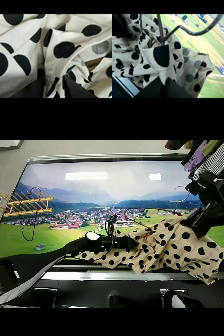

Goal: Fold the clothes and pants, and hang the long-sleeved shirts on hangers.

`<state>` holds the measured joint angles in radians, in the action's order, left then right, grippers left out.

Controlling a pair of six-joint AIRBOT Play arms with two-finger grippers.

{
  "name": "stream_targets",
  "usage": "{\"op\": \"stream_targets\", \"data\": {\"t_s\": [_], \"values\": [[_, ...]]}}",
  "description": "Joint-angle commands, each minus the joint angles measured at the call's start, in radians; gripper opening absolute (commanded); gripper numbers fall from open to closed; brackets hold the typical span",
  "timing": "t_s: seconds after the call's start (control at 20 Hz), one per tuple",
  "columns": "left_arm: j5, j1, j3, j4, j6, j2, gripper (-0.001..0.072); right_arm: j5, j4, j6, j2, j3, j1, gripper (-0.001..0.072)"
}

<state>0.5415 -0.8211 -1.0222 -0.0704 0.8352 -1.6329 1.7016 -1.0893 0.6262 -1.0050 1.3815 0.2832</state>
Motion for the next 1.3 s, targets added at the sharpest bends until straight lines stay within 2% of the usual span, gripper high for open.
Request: {"op": "stream_targets", "data": {"t_s": [0.0,0.15,0.2,0.25,0.3,0.5,0.6,0.7,0.85,1.0,1.1,1.25], "values": [[-0.011,-0.024,-0.017,-0.008,0.003,-0.02,0.0245,0.0,0.0,-0.001,0.001,0.0,-0.001,0.002],[-0.025,-0.048,-0.017,-0.009,0.003,-0.023,0.0241,0.001,0.0,0.0,0.001,0.0,-0.001,0.002],[-0.043,-0.053,-0.017,-0.011,0.003,-0.026,0.0175,0.001,0.0,0.0,0.001,0.0,-0.001,0.002],[-0.046,-0.053,-0.017,-0.013,0.002,-0.029,0.0069,0.001,0.001,0.0,0.001,0.0,-0.001,0.002],[-0.045,-0.05,-0.017,-0.013,0.003,-0.03,0.0017,0.002,0.001,0.004,0.002,0.0,-0.001,0.002],[-0.011,0.019,-0.024,-0.011,0.002,-0.005,0.0016,0.003,0.01,0.019,0.029,0.0,-0.001,0.0019],[0.047,0.095,-0.056,0.024,0.003,0.011,0.0016,0.031,0.043,0.019,0.05,0.0,-0.001,0.0019],[0.132,0.173,-0.118,0.083,0.004,0.016,0.0015,0.047,0.072,0.064,0.067,0.0,-0.001,0.0019],[0.196,0.245,-0.209,0.203,0.094,0.016,0.0015,0.034,0.077,0.097,0.072,0.0,-0.018,0.0019],[0.255,0.284,-0.278,0.353,0.193,0.016,0.0015,-0.031,-0.037,0.125,0.068,0.0,-0.13,0.0018],[0.298,0.299,-0.311,0.419,0.238,0.016,0.0015,-0.112,-0.165,0.249,0.067,0.0,-0.212,0.0018],[0.351,0.309,-0.326,0.445,0.251,0.016,0.0015,-0.132,-0.255,0.262,0.068,0.0,-0.295,0.0018]]}}
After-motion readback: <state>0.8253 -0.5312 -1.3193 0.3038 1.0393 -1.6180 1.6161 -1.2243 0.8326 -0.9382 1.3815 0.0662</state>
